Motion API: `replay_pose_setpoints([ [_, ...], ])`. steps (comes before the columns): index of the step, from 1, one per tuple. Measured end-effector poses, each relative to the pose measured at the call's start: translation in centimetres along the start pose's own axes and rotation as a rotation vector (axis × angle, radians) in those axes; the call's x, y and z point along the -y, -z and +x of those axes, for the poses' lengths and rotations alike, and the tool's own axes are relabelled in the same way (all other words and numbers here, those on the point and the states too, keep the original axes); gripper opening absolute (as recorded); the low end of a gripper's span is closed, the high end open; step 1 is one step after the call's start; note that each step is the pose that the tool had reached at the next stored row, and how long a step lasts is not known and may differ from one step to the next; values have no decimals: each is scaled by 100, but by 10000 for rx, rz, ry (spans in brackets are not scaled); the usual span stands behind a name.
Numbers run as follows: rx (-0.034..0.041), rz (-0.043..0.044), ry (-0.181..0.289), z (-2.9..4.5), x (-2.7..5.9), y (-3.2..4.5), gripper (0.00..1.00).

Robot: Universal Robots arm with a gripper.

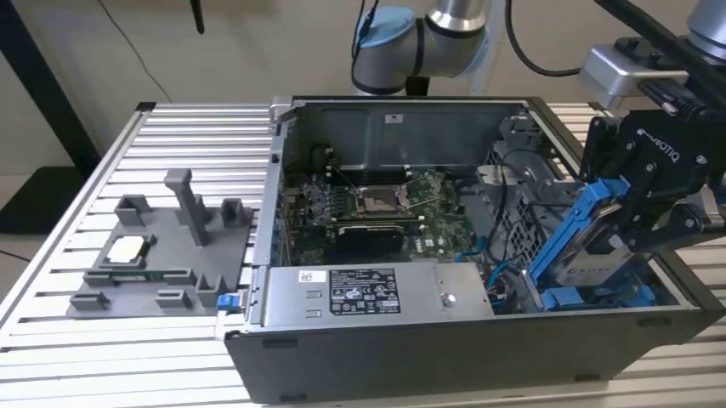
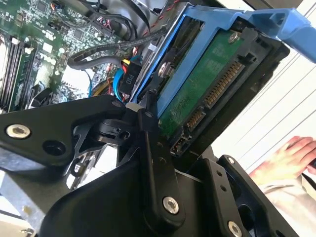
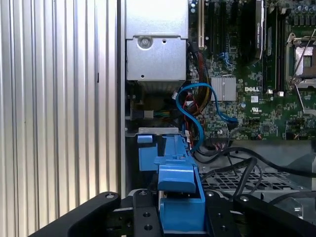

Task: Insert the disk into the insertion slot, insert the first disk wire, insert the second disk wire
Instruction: 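Insert the disk into the insertion slot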

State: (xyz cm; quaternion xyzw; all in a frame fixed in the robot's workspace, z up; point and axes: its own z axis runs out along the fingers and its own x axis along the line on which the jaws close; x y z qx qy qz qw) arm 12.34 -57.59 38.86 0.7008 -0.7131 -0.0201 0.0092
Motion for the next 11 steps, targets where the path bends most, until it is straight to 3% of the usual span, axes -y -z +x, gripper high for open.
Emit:
replay_pose_setpoints([
  [11, 0, 0, 0, 0, 1, -14, 33],
])
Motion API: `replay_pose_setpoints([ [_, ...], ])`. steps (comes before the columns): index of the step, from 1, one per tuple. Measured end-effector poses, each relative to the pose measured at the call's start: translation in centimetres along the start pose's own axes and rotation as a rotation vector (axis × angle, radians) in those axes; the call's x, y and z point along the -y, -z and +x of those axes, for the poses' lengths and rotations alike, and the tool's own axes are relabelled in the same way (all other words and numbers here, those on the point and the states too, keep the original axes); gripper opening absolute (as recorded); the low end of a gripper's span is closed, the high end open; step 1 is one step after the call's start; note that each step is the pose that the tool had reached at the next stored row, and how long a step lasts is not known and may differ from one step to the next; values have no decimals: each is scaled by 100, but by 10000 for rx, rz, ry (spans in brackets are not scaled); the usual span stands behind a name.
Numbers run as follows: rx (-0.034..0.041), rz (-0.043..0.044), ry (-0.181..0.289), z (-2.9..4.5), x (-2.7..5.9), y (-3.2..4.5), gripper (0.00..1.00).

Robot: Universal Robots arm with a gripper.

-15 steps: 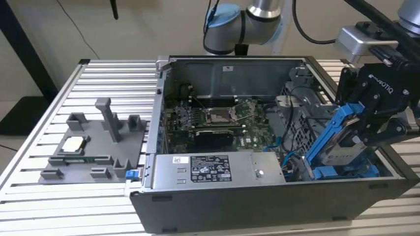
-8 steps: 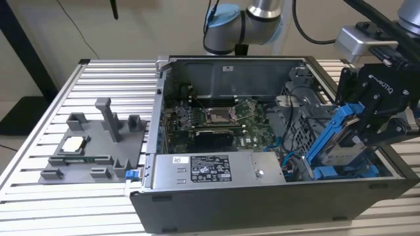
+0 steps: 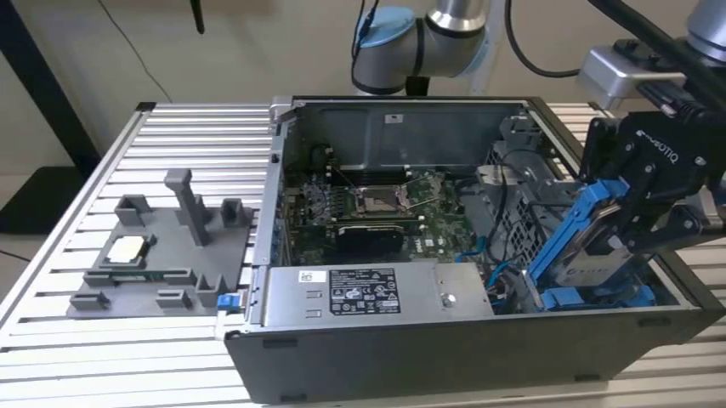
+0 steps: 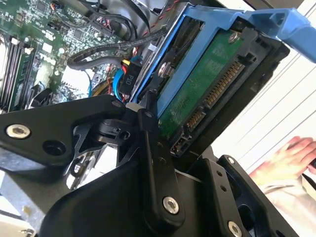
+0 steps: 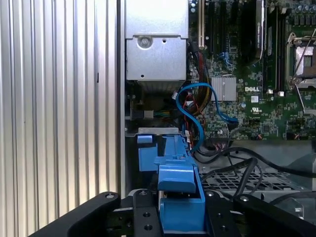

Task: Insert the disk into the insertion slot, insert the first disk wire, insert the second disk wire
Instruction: 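Insert the disk into the insertion slot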

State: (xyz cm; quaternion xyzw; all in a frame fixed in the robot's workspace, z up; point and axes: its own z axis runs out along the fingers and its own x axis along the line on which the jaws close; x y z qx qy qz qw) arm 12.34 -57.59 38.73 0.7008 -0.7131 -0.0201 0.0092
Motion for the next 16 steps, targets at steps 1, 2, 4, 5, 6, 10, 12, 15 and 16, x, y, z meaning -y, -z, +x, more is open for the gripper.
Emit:
replay_pose_setpoints([
  [1, -1, 0, 0, 0, 0, -2, 34],
  [2, -3, 0, 0, 0, 0, -2, 34],
  [4, -2, 0, -1, 0, 0, -3, 40],
  [5, -1, 0, -1, 0, 0, -1, 47],
  [6, -1, -3, -1, 0, -1, 11, 47],
  [10, 5, -12, -1, 0, -2, 49, 47],
  [12, 6, -12, -2, -1, -3, 47, 47],
  [15, 36, -12, -17, -1, -9, 42, 49],
  [16, 39, -12, -24, -1, -10, 39, 55],
])
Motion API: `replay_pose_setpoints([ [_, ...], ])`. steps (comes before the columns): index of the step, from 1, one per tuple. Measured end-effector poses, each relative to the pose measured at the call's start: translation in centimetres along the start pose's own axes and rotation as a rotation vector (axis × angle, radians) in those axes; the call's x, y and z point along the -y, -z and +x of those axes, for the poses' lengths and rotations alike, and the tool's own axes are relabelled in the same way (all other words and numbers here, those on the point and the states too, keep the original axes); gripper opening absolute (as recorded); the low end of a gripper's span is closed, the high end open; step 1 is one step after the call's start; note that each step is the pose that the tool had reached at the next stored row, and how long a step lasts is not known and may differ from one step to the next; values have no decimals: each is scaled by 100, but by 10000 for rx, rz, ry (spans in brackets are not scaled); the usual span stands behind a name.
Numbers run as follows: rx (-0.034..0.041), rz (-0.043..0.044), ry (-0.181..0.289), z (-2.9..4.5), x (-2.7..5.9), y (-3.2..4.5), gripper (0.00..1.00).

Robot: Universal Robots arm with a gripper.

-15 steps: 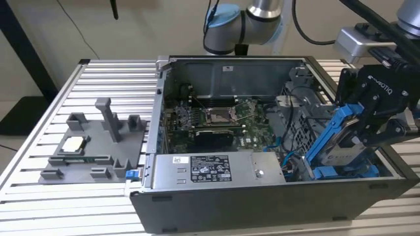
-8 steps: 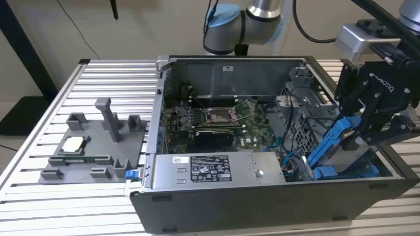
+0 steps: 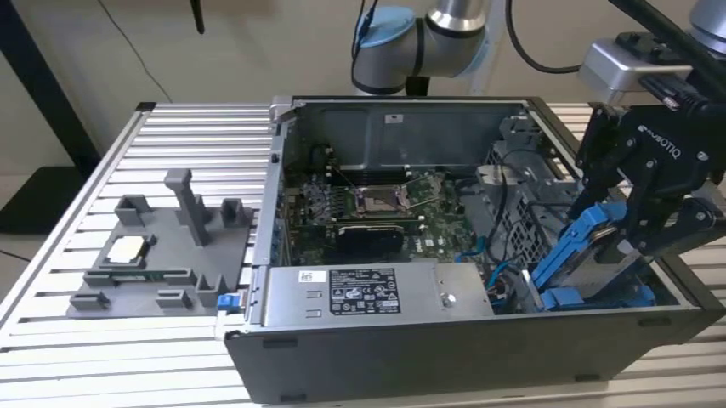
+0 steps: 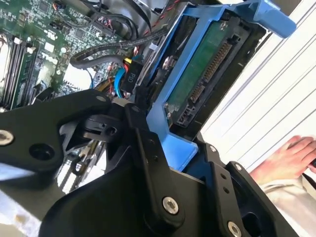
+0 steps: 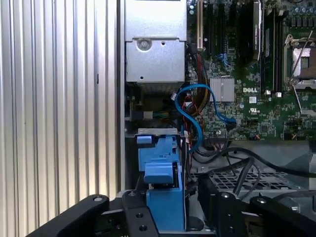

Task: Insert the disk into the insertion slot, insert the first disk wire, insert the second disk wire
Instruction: 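Insert the disk into the insertion slot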

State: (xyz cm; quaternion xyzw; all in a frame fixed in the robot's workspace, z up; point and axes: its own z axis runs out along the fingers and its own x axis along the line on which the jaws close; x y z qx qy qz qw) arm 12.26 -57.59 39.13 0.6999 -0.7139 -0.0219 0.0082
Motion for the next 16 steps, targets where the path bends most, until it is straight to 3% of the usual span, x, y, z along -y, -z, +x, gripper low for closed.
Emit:
replay_pose_setpoints([
  [3, 1, 0, -17, 0, -1, -7, 60],
  [4, 2, 0, -25, 1, -1, -9, 67],
  [7, 3, 0, -51, 1, -1, -16, 64],
  [13, 7, 0, -104, 1, -2, -27, 34],
  [16, 32, 1, -140, 1, -3, -28, 33],
])
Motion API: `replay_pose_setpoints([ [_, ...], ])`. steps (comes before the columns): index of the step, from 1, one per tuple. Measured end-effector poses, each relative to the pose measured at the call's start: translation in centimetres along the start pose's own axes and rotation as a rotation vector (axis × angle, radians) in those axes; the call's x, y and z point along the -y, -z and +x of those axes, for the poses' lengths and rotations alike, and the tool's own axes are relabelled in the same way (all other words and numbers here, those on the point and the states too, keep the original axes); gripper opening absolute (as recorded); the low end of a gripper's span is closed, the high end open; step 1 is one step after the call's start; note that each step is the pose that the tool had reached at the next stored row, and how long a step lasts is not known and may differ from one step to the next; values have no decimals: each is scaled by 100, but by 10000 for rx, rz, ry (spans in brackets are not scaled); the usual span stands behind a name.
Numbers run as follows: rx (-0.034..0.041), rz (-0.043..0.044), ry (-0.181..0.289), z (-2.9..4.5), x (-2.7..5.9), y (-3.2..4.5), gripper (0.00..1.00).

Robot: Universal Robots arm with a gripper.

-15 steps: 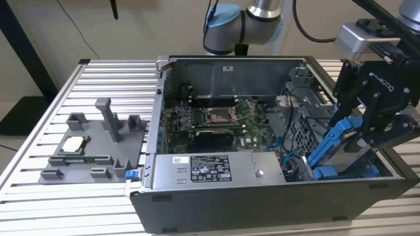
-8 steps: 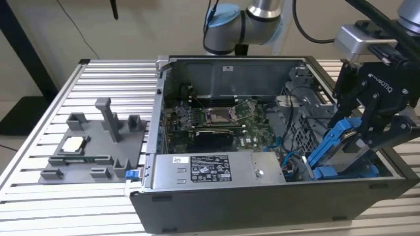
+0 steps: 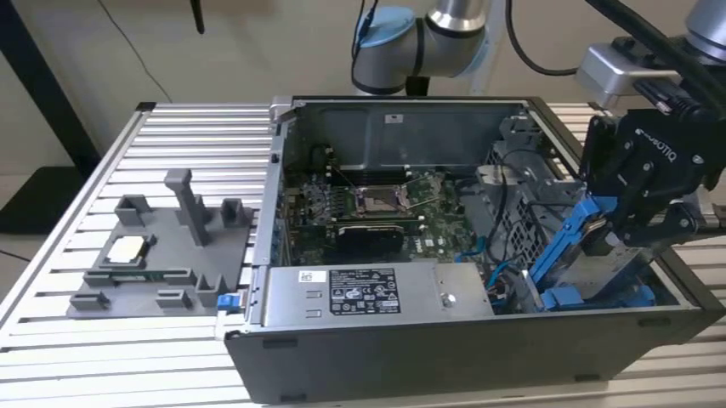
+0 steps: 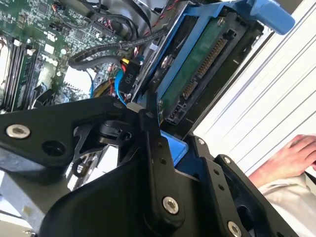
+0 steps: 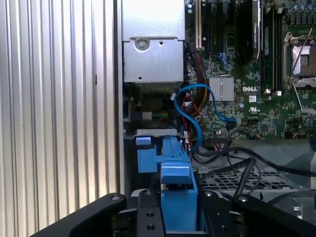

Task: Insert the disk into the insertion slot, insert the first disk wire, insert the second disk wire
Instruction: 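Insert the disk into the insertion slot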

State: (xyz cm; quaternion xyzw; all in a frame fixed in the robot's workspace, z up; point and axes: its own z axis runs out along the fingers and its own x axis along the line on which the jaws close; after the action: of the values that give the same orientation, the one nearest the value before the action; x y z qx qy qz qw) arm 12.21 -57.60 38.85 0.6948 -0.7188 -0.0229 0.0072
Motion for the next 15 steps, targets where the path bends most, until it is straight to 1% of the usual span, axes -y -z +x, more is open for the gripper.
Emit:
replay_pose_setpoints([
  [2, 35, 0, -15, -1, -4, -1, 33],
  [6, 66, -3, -30, -6, -17, -1, 33],
  [7, 67, -2, -30, -6, -17, -1, 34],
  [8, 70, -2, -31, -7, -17, -1, 40],
  [10, 69, -2, -33, -7, -18, -1, 40],
  [12, 69, -3, -34, -9, -18, 16, 40],
  [15, 114, -5, -33, -14, -21, 61, 40],
])
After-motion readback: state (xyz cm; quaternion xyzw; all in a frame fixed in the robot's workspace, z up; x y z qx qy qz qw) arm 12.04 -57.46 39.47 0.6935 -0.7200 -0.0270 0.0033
